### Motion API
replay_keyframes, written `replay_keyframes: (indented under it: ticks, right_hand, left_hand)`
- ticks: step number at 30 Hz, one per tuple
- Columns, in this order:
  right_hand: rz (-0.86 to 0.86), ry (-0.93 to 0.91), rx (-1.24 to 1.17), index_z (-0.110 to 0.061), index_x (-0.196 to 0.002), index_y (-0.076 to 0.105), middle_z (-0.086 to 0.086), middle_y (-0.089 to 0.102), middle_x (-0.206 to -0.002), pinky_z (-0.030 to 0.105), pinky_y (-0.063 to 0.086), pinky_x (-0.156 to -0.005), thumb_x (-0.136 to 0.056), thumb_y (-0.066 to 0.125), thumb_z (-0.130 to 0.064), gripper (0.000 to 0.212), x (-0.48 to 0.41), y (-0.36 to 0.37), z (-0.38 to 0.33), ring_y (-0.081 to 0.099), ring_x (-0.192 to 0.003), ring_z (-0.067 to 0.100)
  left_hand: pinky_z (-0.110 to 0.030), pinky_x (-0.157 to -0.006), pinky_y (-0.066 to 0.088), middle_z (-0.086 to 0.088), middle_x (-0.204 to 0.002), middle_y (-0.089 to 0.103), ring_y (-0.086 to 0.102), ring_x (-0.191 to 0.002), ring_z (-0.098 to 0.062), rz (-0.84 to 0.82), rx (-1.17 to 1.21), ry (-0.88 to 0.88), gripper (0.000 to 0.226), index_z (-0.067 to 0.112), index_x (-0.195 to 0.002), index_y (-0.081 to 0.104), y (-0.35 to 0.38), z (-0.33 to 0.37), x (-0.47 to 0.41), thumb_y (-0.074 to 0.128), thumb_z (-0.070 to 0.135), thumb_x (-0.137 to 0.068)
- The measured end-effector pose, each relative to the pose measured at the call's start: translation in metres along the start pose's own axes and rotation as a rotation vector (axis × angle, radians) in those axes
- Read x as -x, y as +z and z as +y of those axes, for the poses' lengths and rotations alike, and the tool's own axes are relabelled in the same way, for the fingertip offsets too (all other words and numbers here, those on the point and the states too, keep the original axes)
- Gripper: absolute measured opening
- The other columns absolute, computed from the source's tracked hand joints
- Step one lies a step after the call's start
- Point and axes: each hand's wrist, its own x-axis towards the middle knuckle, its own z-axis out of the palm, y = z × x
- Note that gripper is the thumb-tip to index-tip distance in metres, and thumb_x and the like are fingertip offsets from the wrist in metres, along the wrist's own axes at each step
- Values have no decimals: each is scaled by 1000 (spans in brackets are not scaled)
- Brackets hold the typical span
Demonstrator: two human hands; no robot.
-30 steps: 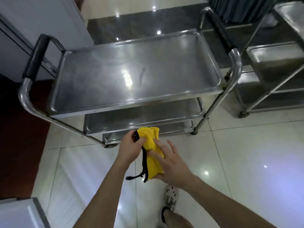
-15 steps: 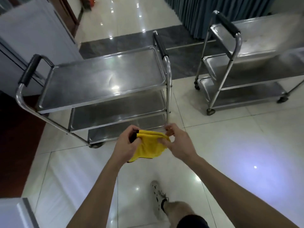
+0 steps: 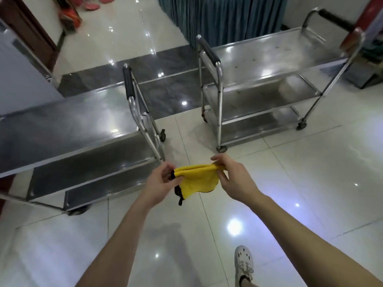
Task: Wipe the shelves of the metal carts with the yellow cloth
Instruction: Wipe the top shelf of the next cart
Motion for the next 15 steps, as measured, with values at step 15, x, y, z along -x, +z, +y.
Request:
replay_keyframes:
  ticks: [15]
  right_hand:
    - [174, -7, 48, -31, -128, 63, -7, 75, -113, 38, 58, -87, -102, 68, -29, 26, -173, -189, 157, 70, -99, 19]
  left_hand:
    - [-29, -79, 61, 10, -85, 74, 72, -80, -8, 161, -124, 124, 31, 31, -94, 58, 163, 112, -240, 88, 25, -93]
